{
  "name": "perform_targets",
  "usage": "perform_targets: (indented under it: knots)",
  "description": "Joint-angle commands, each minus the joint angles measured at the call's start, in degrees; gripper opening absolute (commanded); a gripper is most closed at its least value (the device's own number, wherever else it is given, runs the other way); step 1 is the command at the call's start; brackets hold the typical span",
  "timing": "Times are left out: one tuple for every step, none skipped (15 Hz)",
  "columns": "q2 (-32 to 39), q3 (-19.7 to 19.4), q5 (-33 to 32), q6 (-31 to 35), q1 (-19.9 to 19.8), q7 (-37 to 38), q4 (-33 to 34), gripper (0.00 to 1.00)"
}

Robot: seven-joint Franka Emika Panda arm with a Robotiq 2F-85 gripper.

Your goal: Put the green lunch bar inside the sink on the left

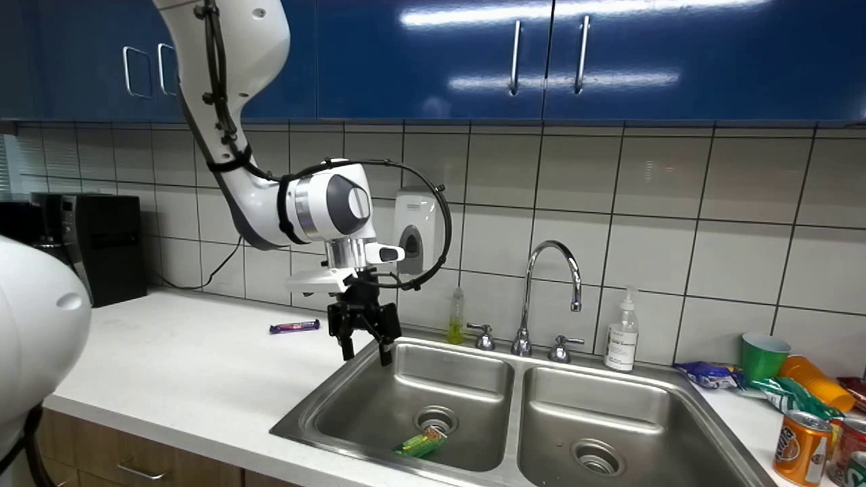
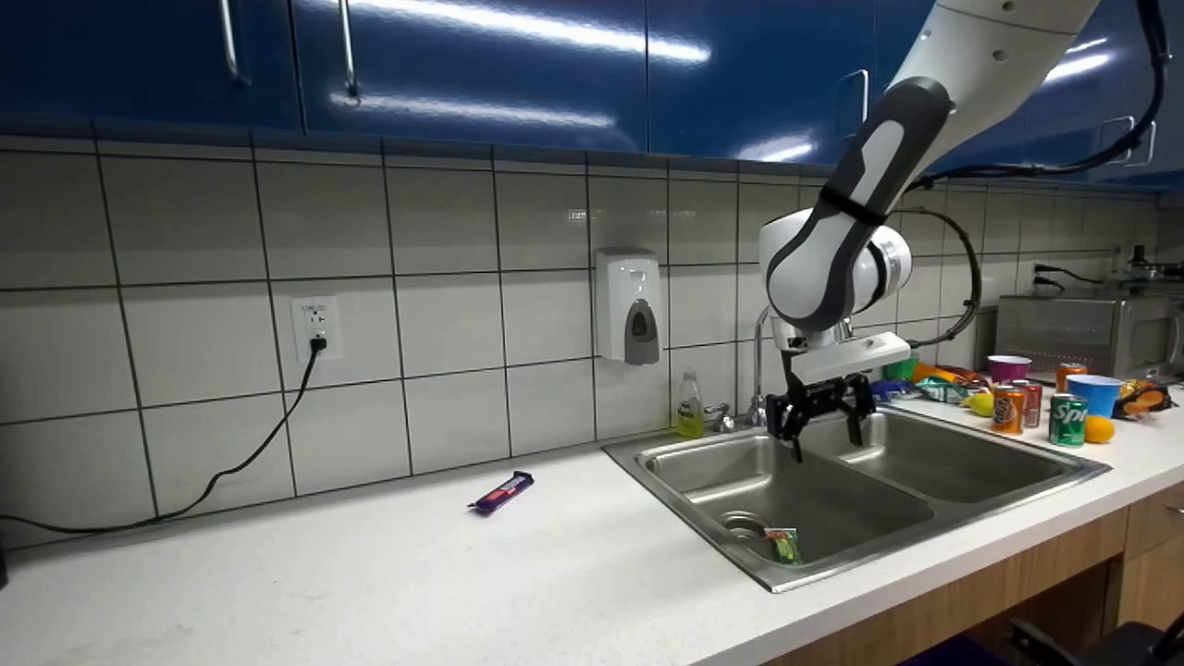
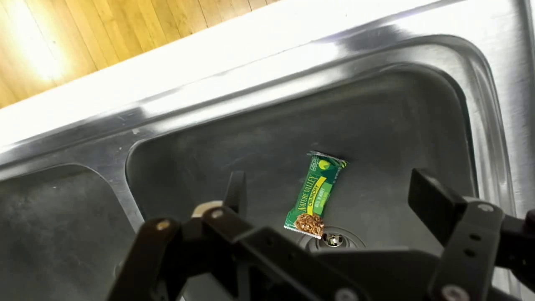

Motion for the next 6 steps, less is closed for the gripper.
perform_targets:
  knots:
    - [-1.5,4.3,-0.4,-0.5,-4.1,0.3,-0.9,1.0]
    - [-2.7,4.7,-0.4,-0.7,-4.4,0.3,-1.7,1.0]
    - [-3.4,4.9,-0.4,-0.8,-4.6,0.3,-2.2,1.0]
    - [-3.7,5.0,-0.4,-0.8,-4.7,0.3,-2.4,1.0]
    - [-3.7,5.0,-0.4,-0.8,-4.8,0.3,-2.5,1.0]
    - [-3.7,5.0,-0.4,-0.8,-4.8,0.3,-2.5,1.0]
